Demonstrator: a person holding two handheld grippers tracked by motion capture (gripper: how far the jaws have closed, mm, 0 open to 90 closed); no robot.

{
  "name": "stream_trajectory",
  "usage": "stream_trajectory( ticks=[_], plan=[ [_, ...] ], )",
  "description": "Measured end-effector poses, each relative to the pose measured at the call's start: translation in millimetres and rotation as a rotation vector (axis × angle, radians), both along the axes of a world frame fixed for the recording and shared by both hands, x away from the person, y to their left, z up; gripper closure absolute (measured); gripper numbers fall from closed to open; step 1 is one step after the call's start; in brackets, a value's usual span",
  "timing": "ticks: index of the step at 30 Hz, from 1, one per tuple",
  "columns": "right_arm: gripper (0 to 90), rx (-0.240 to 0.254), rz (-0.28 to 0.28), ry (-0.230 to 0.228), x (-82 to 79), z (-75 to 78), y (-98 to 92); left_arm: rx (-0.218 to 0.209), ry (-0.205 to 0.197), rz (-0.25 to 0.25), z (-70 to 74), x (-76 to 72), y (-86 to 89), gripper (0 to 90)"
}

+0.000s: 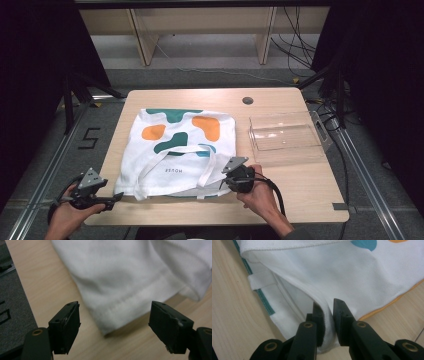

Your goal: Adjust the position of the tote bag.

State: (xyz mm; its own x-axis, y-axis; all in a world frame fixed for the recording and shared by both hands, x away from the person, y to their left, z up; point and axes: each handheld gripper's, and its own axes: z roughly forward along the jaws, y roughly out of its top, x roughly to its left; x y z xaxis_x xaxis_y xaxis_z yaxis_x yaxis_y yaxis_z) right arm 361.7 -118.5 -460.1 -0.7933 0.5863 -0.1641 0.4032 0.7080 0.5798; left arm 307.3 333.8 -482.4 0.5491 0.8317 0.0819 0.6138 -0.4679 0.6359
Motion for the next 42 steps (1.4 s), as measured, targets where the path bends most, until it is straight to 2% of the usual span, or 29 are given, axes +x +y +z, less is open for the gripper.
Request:
stream_trajectory(
  ticks=[2,3,4,6,7,8,9,10,12,15,16,17,19,20,21,22,26,27,28,29,30,32,33,35,36,37,38,39,42],
  plan=[
    [79.7,-0.012,0.031,-0.003,1.1,2.2,-0.3,0.034,0.025,-0.008,-7.0,-2.0,0.1,26.4],
    [79.7,-0.012,0.031,-0.003,1.1,2.2,-0.3,0.034,0.025,-0.008,-7.0,-2.0,0.1,26.4],
    [79.4,-0.003,0.03,-0.022,0.9,0.6,0.8,0.062,0.057,-0.051,-6.1,0.2,-1.1,26.6],
    [79.2,-0.001,0.027,-0.023,1.3,0.1,1.1,0.066,0.041,-0.039,-7.8,1.2,-3.7,26.6],
    [78.9,0.001,0.026,-0.015,2.4,-0.8,0.9,0.058,0.027,0.006,-12.0,7.0,-7.9,26.5],
    [78.9,0.001,0.026,-0.015,2.4,-0.8,0.9,0.058,0.027,0.006,-12.0,7.0,-7.9,26.9],
    [78.7,0.007,0.021,-0.002,2.1,-1.0,0.7,0.093,0.034,0.008,-11.7,10.5,-8.0,26.9],
    [78.6,0.008,0.04,-0.016,3.8,-1.7,0.2,0.106,0.053,-0.008,-10.8,13.6,-7.1,28.6],
    [78.3,0.007,0.026,-0.016,2.5,-0.8,0.1,0.093,0.043,0.009,-13.3,18.5,-10.0,29.8],
    [76.6,0.016,0.028,-0.012,3.0,-3.1,0.8,0.128,0.045,-0.021,-15.9,26.7,-13.0,29.9],
    [75.6,0.011,0.035,-0.014,3.6,-3.6,0.6,0.161,0.065,-0.032,-15.2,30.6,-12.7,30.3],
    [74.3,0.008,0.022,0.01,1.6,-2.5,1.3,0.119,0.042,-0.014,-18.3,33.4,-15.7,30.8],
    [71.2,-0.002,-0.001,-0.009,0.4,-6.0,3.0,0.117,-0.004,0.001,-16.9,39.3,-18.0,33.2],
    [67.3,-0.021,-0.002,0.01,0.8,-7.6,3.3,0.109,-0.011,0.012,-13.5,42.1,-18.6,38.5],
    [67.3,-0.021,-0.002,0.01,0.8,-7.6,3.3,0.059,-0.036,0.024,-12.5,45.5,-19.3,38.5],
    [64.4,-0.053,0.029,-0.008,5.3,-11.9,3.5,0.04,-0.031,0.032,-10.7,49.8,-18.9,42.0],
    [63.6,-0.078,-0.015,0.015,3.8,-20.0,7.3,0.057,-0.025,0.019,-15.1,64.5,-24.1,45.9],
    [63.8,-0.092,0.011,-0.001,6.3,-22.2,7.4,0.066,-0.027,0.007,-18.7,67.4,-25.1,45.7],
    [64.8,-0.091,-0.019,0.011,4.6,-23.8,8.4,0.088,-0.023,0.008,-20.0,69.2,-25.2,45.6],
    [66.8,-0.102,0.01,0.006,6.6,-24.6,8.3,0.091,-0.007,0.009,-20.8,70.7,-24.0,46.5],
    [73.9,-0.098,0.011,0.011,6.5,-24.0,7.7,0.1,-0.021,0.013,-20.6,70.8,-22.2,61.1],
    [76.1,-0.087,0.013,0.012,7.5,-23.6,6.6,0.122,0.004,-0.01,-18.2,70.4,-19.2,65.6],
    [76.9,-0.083,0.016,0.018,8.3,-22.9,5.8,0.157,0.01,-0.043,-16.1,70.4,-18.0,70.0],
    [79.1,-0.082,0.019,0.012,11.3,-22.8,4.0,0.13,-0.008,-0.035,-17.3,69.4,-20.6,77.9],
    [79.1,-0.081,0.011,0.022,11.6,-22.6,3.4,0.118,0.008,-0.042,-15.8,68.5,-20.7,80.8],
    [79.1,-0.075,0.019,0.003,13.7,-21.5,0.9,0.117,0.008,-0.037,-13.9,66.6,-21.7,83.5],
    [79.1,-0.075,0.019,0.003,13.7,-21.5,0.9,0.136,0.02,-0.065,-10.3,65.5,-21.1,83.5],
    [79.0,-0.073,0.011,0.009,13.4,-20.8,0.1,0.119,0.001,-0.049,-10.6,63.4,-24.1,83.9],
    [80.7,-0.038,-0.027,0.023,14.6,-18.6,-5.7,0.119,0.015,-0.076,-4.8,56.7,-26.3,84.4]
  ],
)
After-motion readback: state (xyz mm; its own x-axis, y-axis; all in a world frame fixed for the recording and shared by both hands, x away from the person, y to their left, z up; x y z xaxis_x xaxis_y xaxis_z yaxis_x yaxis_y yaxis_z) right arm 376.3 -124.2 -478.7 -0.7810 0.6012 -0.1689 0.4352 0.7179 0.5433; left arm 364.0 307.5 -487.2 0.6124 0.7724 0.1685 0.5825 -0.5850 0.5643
